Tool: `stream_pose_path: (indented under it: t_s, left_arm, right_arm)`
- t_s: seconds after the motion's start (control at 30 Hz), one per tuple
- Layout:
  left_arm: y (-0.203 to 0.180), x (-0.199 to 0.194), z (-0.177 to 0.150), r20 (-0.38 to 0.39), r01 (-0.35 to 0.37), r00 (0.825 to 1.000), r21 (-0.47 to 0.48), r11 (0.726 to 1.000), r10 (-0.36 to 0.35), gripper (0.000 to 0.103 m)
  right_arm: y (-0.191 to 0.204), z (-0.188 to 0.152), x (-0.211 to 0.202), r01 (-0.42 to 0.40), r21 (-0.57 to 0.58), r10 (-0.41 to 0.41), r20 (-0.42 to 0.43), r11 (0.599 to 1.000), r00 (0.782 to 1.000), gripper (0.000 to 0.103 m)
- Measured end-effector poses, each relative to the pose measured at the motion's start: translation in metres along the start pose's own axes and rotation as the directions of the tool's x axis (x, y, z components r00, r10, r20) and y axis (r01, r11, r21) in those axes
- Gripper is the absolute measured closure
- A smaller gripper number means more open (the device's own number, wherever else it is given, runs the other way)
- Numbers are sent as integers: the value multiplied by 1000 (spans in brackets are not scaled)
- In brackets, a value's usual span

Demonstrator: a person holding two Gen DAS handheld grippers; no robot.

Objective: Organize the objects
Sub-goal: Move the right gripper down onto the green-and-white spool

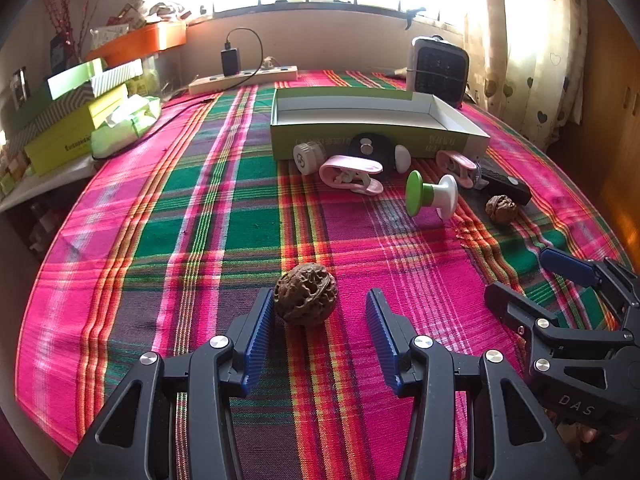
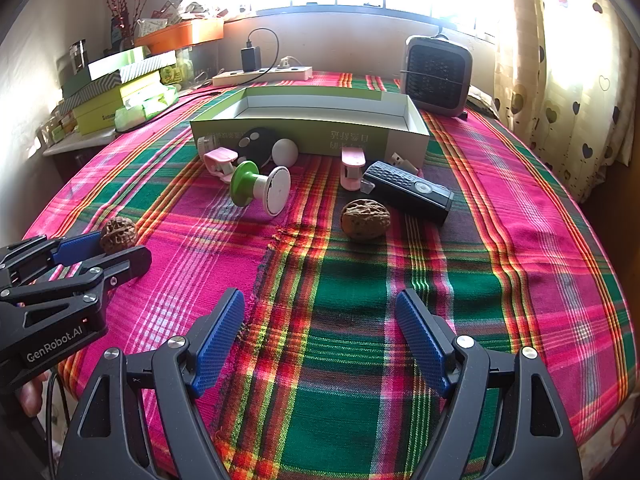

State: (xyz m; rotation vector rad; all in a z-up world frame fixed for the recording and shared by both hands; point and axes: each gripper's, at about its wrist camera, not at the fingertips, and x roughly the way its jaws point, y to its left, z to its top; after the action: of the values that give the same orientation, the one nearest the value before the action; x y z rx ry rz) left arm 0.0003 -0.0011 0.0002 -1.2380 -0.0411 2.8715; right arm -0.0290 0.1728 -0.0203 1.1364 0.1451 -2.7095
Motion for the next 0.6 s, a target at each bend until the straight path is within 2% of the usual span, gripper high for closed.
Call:
stream_pose_path:
  t_s: [0.17, 0.37, 0.6]
  left_arm:
    - [14, 0, 5, 5, 87, 996, -58, 995, -87, 58]
    - [15, -2, 3, 2, 115, 993, -37, 993, -115, 58]
    - [25, 0, 6, -13, 105, 994, -34, 994, -105, 58]
  right_arm:
    - [-1, 0, 0, -4, 1, 4, -1, 1000, 1000, 25]
    - [0, 0, 1, -4, 1, 4, -2, 1000, 1000, 25]
    - [-2, 6, 4, -12, -3, 12, -19, 1000, 1000, 25]
